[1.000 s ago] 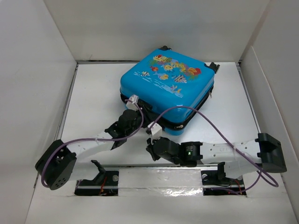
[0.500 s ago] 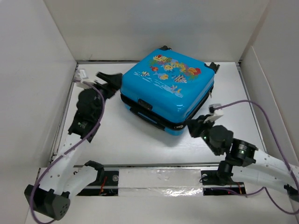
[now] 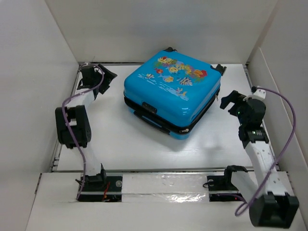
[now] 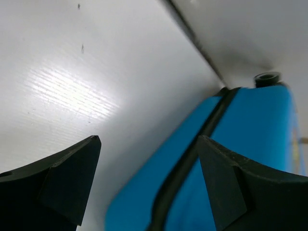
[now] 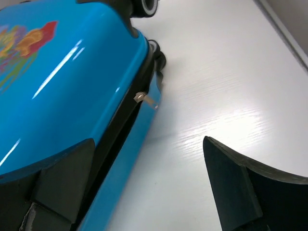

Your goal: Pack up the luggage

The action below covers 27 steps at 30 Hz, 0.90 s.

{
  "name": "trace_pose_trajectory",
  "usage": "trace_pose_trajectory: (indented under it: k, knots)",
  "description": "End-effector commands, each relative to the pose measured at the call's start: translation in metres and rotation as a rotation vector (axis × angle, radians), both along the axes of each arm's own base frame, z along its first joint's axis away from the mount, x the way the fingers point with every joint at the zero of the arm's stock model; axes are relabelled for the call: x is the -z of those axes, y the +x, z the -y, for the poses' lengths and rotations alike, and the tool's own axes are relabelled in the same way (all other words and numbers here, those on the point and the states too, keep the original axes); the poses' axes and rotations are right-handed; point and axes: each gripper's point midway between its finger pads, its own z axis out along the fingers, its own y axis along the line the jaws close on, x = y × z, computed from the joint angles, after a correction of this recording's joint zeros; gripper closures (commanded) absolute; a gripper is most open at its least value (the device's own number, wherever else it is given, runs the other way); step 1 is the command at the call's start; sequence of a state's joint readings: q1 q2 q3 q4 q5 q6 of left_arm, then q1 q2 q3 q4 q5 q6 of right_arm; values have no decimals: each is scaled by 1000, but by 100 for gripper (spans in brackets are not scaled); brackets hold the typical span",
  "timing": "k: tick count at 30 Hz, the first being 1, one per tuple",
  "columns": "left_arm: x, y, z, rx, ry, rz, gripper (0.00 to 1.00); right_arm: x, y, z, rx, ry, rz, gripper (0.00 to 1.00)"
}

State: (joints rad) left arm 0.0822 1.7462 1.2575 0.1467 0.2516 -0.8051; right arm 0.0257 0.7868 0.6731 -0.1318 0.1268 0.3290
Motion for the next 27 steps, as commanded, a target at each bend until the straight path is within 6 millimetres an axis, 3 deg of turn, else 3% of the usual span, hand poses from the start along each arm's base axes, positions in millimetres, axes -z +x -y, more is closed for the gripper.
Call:
trace_pose_trajectory:
  k: [1,2,3,4,6,7,11,13,14,15,17,18,20,22,23,24,25,26,27]
  knots:
    - [-3,19,20,142,-32,15,21,-16,36,3,-163,101,98,0]
    - [7,25,33,186,-57,5,21,-26,45,-4,-245,129,144,0]
    - [5,31,36,203,-71,38,21,-29,53,-3,-265,182,156,0]
    - [7,33,45,226,-88,48,21,-14,68,7,-266,226,132,0]
    - [13,36,58,254,-123,56,21,-30,83,8,-340,256,197,0]
    - [14,37,67,269,-127,59,21,-29,90,11,-359,249,205,0]
    - [27,22,90,293,-164,60,21,-13,127,15,-437,367,252,0]
    - [22,15,99,285,-213,86,22,-9,136,-3,-488,460,257,0]
    - [29,0,106,291,-241,70,22,-15,137,-15,-547,453,302,0]
    - [21,-5,117,309,-257,116,22,1,141,-34,-586,520,265,0]
    - [27,-27,123,297,-284,102,23,3,139,-57,-681,531,297,0]
    - [27,-35,132,309,-287,113,23,20,140,-67,-700,594,261,0]
    - [35,-60,133,287,-286,97,24,22,130,-93,-798,614,295,0]
    - [35,-78,132,268,-285,108,24,42,121,-116,-849,714,252,0]
    - [36,-99,130,248,-291,114,24,46,112,-125,-893,747,262,0]
    - [38,-109,127,233,-293,117,24,40,105,-132,-927,749,281,0]
    - [35,-120,128,231,-295,127,24,49,102,-140,-946,769,268,0]
    - [15,-131,126,217,-294,186,24,48,94,-154,-996,772,271,0]
    - [29,-149,125,205,-290,155,24,51,91,-162,-1017,780,254,0]
